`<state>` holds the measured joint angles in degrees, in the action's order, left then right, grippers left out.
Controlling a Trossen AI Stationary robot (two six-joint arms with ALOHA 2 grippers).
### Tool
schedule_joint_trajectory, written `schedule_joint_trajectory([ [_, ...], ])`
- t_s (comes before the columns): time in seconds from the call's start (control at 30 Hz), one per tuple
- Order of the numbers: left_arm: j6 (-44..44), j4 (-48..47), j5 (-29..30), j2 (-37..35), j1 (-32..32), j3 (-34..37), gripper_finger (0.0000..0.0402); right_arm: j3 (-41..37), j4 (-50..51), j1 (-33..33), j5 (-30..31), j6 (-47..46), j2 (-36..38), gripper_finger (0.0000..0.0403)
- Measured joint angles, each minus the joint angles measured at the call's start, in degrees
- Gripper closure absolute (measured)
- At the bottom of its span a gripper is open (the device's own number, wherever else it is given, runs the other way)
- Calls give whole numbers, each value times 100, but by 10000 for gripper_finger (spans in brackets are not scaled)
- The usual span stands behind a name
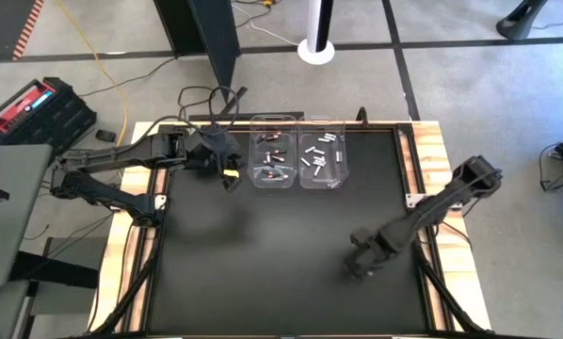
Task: Sort batteries
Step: Put the small black battery into the left transparent bin
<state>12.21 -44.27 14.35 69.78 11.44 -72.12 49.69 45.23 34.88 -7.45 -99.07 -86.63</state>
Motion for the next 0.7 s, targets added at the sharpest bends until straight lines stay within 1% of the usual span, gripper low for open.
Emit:
schedule_joint_trajectory([
  [0.13, 0, 0, 0, 0, 2, 0, 281, 348, 35, -558, 306, 662, 2, 354],
  [0.3, 0, -2, -4, 0, 1, 0, 281, 772, -82, -1361, 853, 1569, 4, 354],
  [0.4, 0, -2, -4, 0, 2, 0, 281, 1024, -410, -1853, 1121, 2263, 9, 354],
  [0.53, 0, -2, -7, 0, 1, 0, 281, 1325, -1091, -2464, 1355, 3197, 9, 354],
  [0.7, 0, -2, -9, 0, 1, 0, 281, 1652, -1907, -3183, 1409, 4067, 11, 354],
])
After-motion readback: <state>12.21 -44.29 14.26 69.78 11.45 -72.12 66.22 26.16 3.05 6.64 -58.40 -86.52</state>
